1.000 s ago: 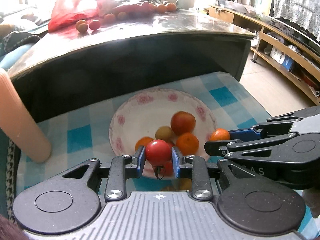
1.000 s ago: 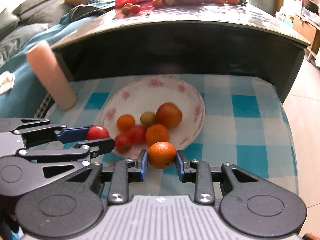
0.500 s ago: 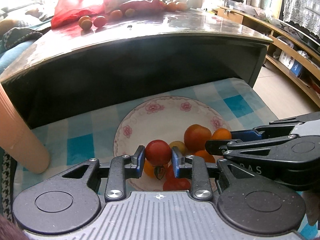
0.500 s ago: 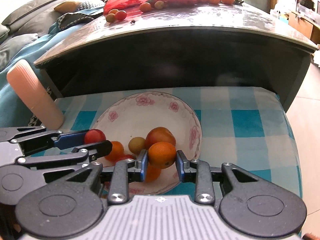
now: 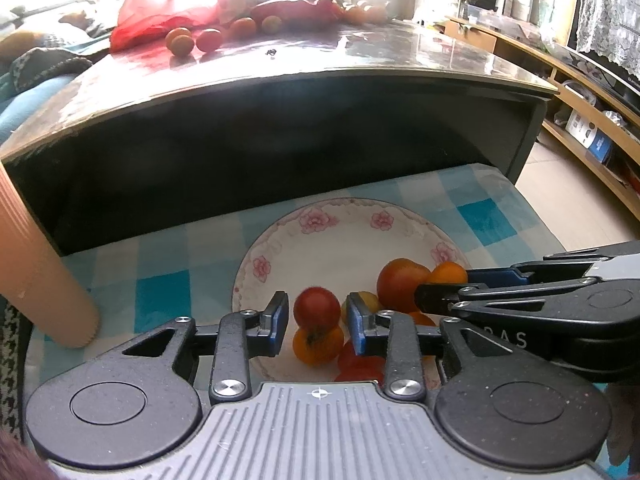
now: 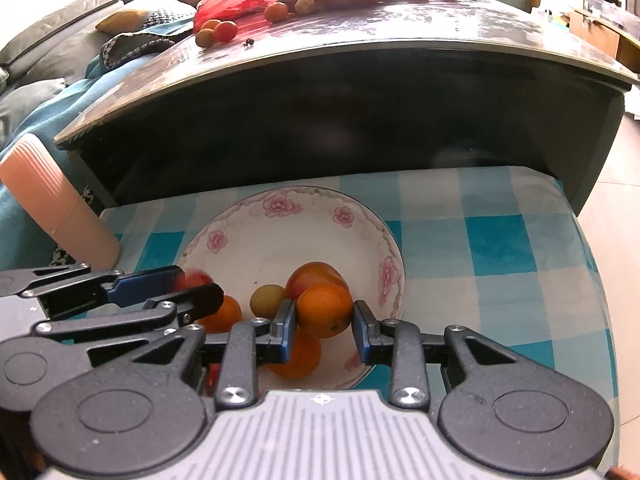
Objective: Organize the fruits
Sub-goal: 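Carry the cherry tomato and mandarin into the plate and open both tools, then withdraw both tools from the plate toward the two small brown fruits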
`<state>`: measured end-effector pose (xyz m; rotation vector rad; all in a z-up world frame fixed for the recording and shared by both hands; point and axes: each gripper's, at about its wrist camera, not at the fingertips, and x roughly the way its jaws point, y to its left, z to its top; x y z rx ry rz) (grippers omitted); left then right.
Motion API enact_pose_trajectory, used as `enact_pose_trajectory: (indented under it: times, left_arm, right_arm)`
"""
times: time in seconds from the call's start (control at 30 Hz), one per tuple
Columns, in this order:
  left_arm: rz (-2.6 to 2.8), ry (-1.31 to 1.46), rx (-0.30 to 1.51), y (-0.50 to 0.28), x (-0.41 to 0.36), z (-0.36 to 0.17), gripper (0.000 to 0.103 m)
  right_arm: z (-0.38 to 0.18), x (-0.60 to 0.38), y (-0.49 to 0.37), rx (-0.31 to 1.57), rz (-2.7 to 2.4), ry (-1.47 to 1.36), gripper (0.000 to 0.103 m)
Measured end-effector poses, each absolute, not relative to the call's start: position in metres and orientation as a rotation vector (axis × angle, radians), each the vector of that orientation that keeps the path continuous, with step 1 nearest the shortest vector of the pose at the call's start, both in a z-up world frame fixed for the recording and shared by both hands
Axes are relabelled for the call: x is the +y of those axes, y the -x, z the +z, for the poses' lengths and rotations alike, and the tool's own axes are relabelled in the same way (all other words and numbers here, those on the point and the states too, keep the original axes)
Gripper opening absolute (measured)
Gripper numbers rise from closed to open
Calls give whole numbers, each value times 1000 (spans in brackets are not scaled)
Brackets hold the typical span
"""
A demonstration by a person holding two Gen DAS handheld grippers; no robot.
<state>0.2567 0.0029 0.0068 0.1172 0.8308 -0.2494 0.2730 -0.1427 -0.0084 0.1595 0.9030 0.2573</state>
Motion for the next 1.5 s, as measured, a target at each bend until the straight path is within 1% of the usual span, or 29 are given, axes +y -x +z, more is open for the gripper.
enact_pose_trajectory:
  times: [0.37, 0.6, 0.83, 1.2, 1.5]
  left_arm:
    - [-246, -118, 825, -256, 4, 9, 48]
    - [-249, -123, 819, -254, 4, 11, 54]
    - [-256, -133, 812, -244, 4, 14, 56]
    - [-271, -141, 803, -214, 7, 23, 60]
    - [-283, -143, 834, -184, 31, 18, 61]
  right_arm:
    - [-7, -143, -273, 898, 245, -171, 45]
    - [-5, -146, -273, 887, 236, -177, 46]
    - [3, -149, -268, 871, 228, -182, 47]
    - [15, -150, -234, 866, 249, -148, 47]
    - [10, -143, -194, 898, 293, -118, 47]
